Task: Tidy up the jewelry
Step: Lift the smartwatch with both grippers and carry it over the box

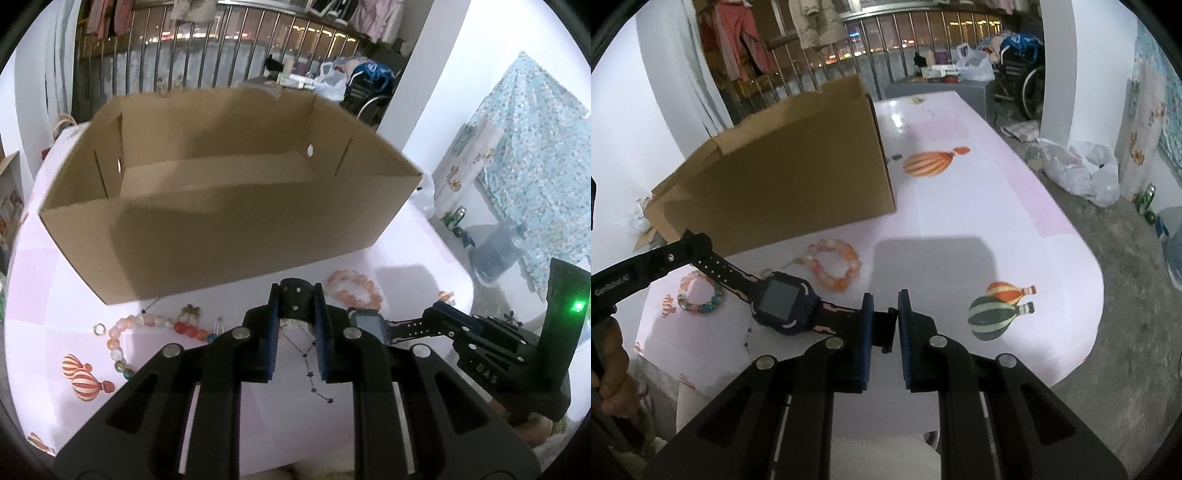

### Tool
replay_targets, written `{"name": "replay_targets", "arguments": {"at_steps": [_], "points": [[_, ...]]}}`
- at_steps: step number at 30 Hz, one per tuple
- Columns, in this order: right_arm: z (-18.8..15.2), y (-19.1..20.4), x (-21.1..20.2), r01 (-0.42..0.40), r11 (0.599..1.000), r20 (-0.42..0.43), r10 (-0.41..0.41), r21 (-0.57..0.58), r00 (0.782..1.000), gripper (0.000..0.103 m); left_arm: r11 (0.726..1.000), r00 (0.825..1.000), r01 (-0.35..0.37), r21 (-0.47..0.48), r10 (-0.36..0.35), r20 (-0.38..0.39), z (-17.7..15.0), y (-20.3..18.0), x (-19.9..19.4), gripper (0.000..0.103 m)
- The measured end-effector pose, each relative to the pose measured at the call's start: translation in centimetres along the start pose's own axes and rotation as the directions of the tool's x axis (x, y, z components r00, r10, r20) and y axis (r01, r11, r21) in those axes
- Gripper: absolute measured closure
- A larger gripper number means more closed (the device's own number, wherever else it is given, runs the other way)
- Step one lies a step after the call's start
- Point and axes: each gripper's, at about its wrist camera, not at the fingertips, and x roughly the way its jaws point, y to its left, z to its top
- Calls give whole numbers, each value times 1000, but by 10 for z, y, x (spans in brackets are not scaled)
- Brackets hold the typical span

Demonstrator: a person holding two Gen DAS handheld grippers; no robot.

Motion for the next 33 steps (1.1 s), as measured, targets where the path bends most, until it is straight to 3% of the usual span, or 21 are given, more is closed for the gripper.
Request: {"name": "replay_targets", "arguments": {"at_steps": [7,11,17,22,26,29,33], "points": [[31,17,-45,6,996,134,6,-92,991,90,999,992,42,22,-45,115,25,-9,-53,88],[72,33,-57,-52,985,208,86,-165,974,90,998,975,33,47,-43,216,55,-7,-89,88],[155,59,-23,-179,955,171,222,-235,960,90,998,959,-48,46,33,283,119,16,-106,87],[220,77,43,-283,935,6,291,-214,957,90,996,980,-78,-35,83,181,168,58,-61,87],[251,84,116,-299,944,-176,274,-137,945,90,991,992,-104,-84,110,65,190,89,-7,87],[256,88,157,-263,958,-276,223,-117,935,90,987,991,-131,-97,128,-32,196,105,33,87],[256,86,193,-224,970,-364,175,-97,915,90,980,975,-186,-66,176,-135,199,115,76,85]]}}
